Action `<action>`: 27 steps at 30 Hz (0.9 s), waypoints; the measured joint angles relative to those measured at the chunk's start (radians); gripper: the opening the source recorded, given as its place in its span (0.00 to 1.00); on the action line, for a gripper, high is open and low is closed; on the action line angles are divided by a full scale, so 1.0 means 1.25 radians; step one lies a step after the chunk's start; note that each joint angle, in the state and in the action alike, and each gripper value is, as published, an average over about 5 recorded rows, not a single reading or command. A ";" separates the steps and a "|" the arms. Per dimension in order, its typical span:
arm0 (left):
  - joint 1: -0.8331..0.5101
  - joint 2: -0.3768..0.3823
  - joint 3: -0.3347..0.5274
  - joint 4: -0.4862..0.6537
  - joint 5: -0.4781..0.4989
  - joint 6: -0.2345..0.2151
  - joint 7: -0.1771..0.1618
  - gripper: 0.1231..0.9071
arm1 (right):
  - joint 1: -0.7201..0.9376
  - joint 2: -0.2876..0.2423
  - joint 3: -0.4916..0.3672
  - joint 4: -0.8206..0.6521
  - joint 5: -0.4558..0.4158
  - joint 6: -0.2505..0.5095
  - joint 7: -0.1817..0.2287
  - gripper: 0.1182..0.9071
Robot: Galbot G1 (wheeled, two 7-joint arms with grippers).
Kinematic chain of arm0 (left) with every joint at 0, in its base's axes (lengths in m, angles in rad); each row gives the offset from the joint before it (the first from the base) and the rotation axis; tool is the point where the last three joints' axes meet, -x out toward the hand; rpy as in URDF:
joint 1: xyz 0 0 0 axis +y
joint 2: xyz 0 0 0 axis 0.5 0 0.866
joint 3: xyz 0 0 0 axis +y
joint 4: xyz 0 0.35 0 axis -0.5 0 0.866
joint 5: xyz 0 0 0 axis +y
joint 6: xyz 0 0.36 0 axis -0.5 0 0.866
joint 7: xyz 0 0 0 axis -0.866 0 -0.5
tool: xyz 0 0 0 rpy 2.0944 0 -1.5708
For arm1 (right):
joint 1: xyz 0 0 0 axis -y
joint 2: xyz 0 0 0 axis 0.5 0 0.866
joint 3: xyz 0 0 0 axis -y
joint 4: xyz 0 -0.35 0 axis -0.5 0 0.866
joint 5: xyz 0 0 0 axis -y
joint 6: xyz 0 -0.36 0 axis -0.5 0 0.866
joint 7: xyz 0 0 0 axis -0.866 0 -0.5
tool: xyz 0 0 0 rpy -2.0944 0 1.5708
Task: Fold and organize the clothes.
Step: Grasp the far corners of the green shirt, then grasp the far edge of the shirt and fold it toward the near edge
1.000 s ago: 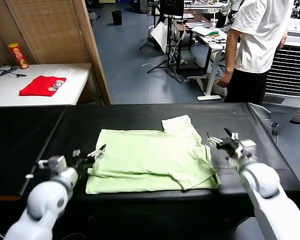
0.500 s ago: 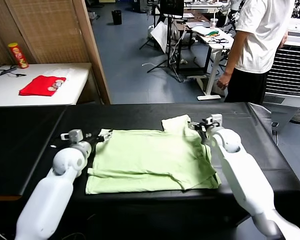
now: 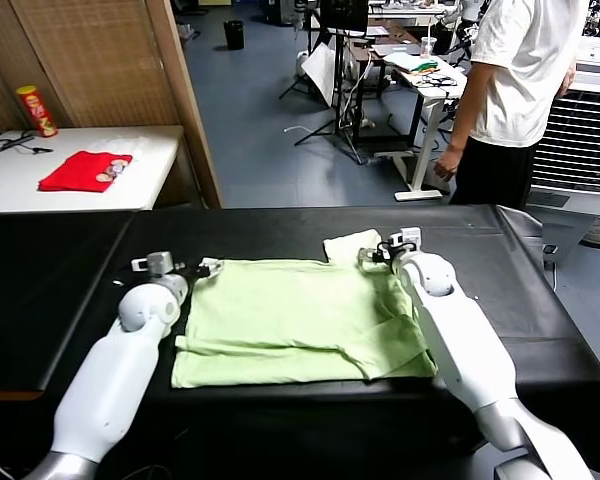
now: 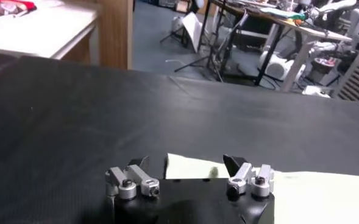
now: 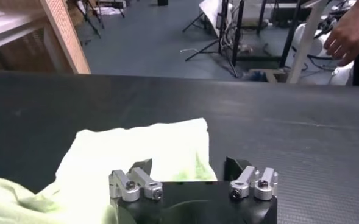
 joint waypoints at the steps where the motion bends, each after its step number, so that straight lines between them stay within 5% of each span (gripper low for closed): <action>1: 0.002 0.001 0.001 0.000 0.001 0.000 0.000 0.73 | 0.000 0.001 0.000 0.001 0.000 0.001 0.000 0.36; 6: 0.016 0.004 0.002 -0.014 0.004 0.004 0.000 0.38 | -0.005 0.002 0.000 0.009 -0.001 0.016 -0.001 0.08; 12: 0.026 0.008 -0.001 -0.037 -0.002 0.005 0.002 0.03 | -0.020 -0.004 0.009 0.034 -0.010 0.052 -0.010 0.01; 20: 0.043 0.025 -0.026 -0.080 -0.010 0.000 -0.008 0.01 | -0.049 -0.035 0.018 0.105 0.022 0.064 -0.030 0.01; 27: 0.113 0.073 -0.064 -0.202 -0.048 0.004 -0.019 0.01 | -0.095 -0.111 0.008 0.216 0.080 0.055 -0.012 0.01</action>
